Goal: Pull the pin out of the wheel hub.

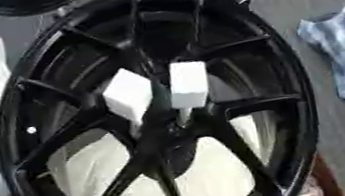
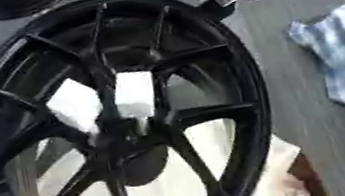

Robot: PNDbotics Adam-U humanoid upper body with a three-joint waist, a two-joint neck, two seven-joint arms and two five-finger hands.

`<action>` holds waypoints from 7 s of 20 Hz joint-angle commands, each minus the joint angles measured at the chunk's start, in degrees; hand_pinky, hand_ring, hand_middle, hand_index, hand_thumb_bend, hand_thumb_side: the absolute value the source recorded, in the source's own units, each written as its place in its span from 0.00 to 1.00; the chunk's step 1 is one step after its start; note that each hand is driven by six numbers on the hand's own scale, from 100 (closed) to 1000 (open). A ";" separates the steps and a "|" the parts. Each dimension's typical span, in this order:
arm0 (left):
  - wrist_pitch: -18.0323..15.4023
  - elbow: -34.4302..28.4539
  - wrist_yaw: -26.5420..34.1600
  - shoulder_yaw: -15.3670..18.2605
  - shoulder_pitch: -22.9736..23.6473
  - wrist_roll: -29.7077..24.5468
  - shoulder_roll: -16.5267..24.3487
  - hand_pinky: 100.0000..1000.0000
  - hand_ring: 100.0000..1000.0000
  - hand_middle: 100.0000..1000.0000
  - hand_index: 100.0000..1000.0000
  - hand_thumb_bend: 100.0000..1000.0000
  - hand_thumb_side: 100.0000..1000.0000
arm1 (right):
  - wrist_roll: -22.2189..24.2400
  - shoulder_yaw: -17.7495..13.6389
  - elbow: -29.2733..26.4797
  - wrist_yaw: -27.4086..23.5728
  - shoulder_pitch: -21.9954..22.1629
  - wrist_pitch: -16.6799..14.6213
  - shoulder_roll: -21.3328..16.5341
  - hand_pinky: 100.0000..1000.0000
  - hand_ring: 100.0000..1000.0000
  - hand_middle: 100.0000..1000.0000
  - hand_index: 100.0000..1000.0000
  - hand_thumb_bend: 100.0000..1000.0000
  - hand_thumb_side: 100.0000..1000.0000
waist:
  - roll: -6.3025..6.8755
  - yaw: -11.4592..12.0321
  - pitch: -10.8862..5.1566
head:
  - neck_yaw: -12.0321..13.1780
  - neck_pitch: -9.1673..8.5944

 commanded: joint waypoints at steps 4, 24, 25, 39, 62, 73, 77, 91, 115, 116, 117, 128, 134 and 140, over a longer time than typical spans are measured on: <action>-0.05 -0.97 0.09 0.08 -0.29 -0.18 1.27 0.76 0.74 0.54 0.79 0.00 0.73 | 0.26 -0.32 -0.88 0.08 -0.36 0.03 -1.57 0.91 0.78 0.60 0.68 0.00 0.50 | -0.11 0.04 -0.86 | 0.64 -0.25; -1.46 -0.97 -9.40 -0.50 -2.41 -5.29 18.31 0.76 0.74 0.56 0.79 0.00 0.46 | 0.15 -0.39 -0.88 1.20 0.57 -0.68 -2.93 0.91 0.78 0.60 0.68 0.00 0.49 | 0.33 0.09 -1.44 | 0.90 1.73; -1.05 -0.97 -11.36 -0.77 -3.17 -6.96 20.44 0.76 0.74 0.56 0.79 0.00 0.45 | 0.07 -0.43 -0.88 1.27 0.84 -0.67 -2.99 0.91 0.78 0.60 0.68 0.00 0.49 | 0.48 0.12 -1.58 | 0.75 1.81; 7.71 -0.97 -21.47 -12.52 -25.76 -57.68 41.81 0.79 0.78 0.70 0.83 0.08 0.48 | 0.34 0.49 -0.88 1.80 1.83 0.37 -4.02 0.91 0.78 0.61 0.68 0.00 0.49 | 2.19 -0.76 -2.56 | 0.96 2.37; 23.86 -0.97 -12.50 -29.22 -48.77 -78.02 33.09 0.84 0.83 0.76 0.89 0.11 0.59 | 1.33 1.67 -0.88 1.31 1.48 1.53 -4.91 0.91 0.78 0.61 0.68 0.00 0.50 | 3.01 -1.38 -3.50 | 2.65 1.76; 30.92 -0.97 -13.07 -30.69 -51.49 -78.02 30.01 0.88 0.87 0.80 0.92 0.27 0.46 | 1.68 2.10 -0.88 1.10 0.57 2.37 -4.43 0.92 0.78 0.61 0.68 0.00 0.51 | 3.38 -2.03 -2.65 | 3.41 1.17; 31.31 -0.97 -16.04 -30.97 -51.36 -78.02 29.73 0.89 0.89 0.82 0.92 0.32 0.41 | 1.77 2.09 -0.88 1.12 0.31 2.33 -4.25 0.92 0.78 0.61 0.68 0.00 0.51 | 3.51 -2.59 -2.18 | 3.83 0.96; 30.73 -0.09 -20.38 -33.15 -49.33 -78.02 29.93 0.88 0.88 0.81 0.91 0.31 0.31 | 1.90 2.43 -0.88 1.76 -0.67 2.92 -2.92 0.92 0.78 0.61 0.68 0.00 0.53 | 3.44 -3.32 0.18 | 4.99 0.53; 28.94 4.76 -21.66 -32.14 -48.84 -78.02 28.98 0.79 0.81 0.73 0.82 0.12 0.11 | 1.73 2.71 -0.88 2.15 -0.91 3.80 -1.62 0.92 0.78 0.61 0.69 0.00 0.54 | 3.45 -3.94 0.99 | 6.21 -0.18; 28.88 4.89 -21.57 -32.29 -48.80 -78.02 28.96 0.79 0.81 0.72 0.82 0.12 0.11 | 1.76 2.72 -0.88 2.14 -0.91 3.75 -1.57 0.92 0.78 0.61 0.69 0.00 0.54 | 3.47 -4.04 0.99 | 6.28 -0.27; 28.80 5.04 -21.55 -32.39 -48.79 -78.02 28.92 0.79 0.81 0.72 0.82 0.12 0.10 | 1.78 2.72 -0.88 2.14 -0.89 3.72 -1.54 0.92 0.78 0.61 0.69 0.00 0.54 | 3.48 -4.11 0.99 | 6.33 -0.34; 27.17 5.53 -22.01 -32.30 -48.88 -78.02 28.54 0.76 0.72 0.52 0.64 0.08 0.02 | 1.68 2.73 -0.88 2.10 -0.69 3.83 -1.35 0.92 0.78 0.61 0.69 0.00 0.54 | 3.36 -4.25 0.84 | 6.53 -0.50; 27.47 4.95 -20.79 -30.81 -49.26 -78.02 28.32 0.71 0.61 0.40 0.49 0.01 0.03 | 1.37 2.70 -0.88 2.05 -0.47 4.33 -1.27 0.92 0.78 0.61 0.69 0.00 0.55 | 3.35 -3.96 0.60 | 6.59 -0.16; 30.04 4.17 -20.66 -28.73 -49.78 -76.75 28.18 0.65 0.54 0.31 0.37 0.00 0.06 | 1.29 2.51 -0.88 1.94 -0.19 3.95 -1.44 0.92 0.78 0.61 0.69 0.00 0.54 | 3.13 -3.64 0.18 | 6.51 0.14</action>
